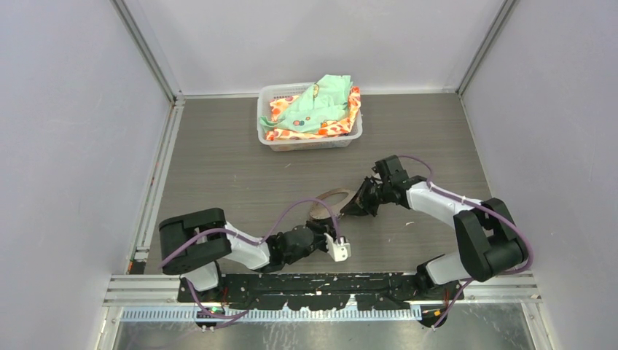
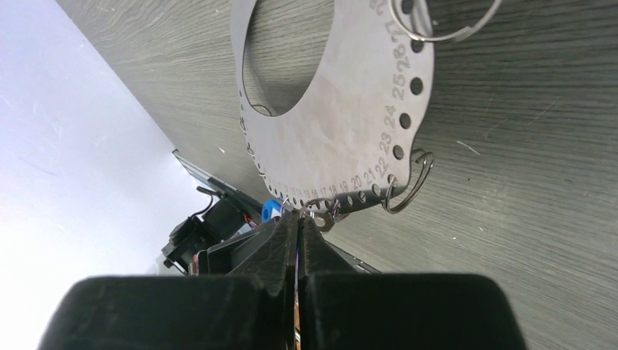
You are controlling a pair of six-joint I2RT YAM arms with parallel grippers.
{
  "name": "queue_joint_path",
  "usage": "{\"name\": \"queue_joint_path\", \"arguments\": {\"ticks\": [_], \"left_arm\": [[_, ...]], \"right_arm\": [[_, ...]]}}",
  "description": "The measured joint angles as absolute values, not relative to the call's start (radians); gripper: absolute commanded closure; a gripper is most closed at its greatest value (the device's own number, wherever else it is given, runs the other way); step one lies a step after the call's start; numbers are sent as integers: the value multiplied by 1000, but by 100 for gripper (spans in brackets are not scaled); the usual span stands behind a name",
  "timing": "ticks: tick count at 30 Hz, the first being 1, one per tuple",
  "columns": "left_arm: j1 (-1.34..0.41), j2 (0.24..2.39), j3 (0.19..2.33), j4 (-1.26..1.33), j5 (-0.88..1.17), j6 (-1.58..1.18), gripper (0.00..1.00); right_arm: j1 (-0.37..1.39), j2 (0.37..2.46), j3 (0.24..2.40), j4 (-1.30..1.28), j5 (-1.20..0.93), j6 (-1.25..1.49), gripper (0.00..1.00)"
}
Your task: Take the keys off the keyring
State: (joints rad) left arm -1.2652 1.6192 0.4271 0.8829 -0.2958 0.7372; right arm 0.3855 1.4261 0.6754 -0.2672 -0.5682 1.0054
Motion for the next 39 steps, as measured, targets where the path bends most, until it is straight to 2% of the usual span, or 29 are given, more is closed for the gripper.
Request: {"name": "queue_joint_path", "arguments": {"ticks": [9, 12, 13, 15, 19, 21, 26, 33, 39], "left_arm": [[-1268, 1643, 411, 985, -335, 682, 98], [-1268, 1631, 414, 977, -349, 625, 79], [-1267, 1621, 417, 964, -351, 603, 76], [-1266, 1600, 413, 915, -361, 559, 77], [-1262, 1587, 400, 814, -363, 505, 93], [-1261, 1586, 400, 784, -360, 491, 93], [-1258, 1576, 400, 770, -365, 437, 79], [-1166, 1451, 404, 751, -239, 208, 71], [-1137, 1461, 407, 805, -145, 38, 64]], "right_arm": [[361, 1383, 681, -285, -590, 994, 99], [358, 1364, 681, -285, -591, 994, 99], [358, 1359, 681, -285, -591, 995, 99], [349, 1345, 681, -283, -583, 996, 99], [326, 1326, 681, -266, -570, 998, 99], [325, 1326, 681, -258, -568, 998, 99], [325, 1326, 681, -255, -567, 998, 100], [325, 1314, 681, -252, -568, 997, 100], [325, 1302, 681, -223, -579, 997, 99]]}}
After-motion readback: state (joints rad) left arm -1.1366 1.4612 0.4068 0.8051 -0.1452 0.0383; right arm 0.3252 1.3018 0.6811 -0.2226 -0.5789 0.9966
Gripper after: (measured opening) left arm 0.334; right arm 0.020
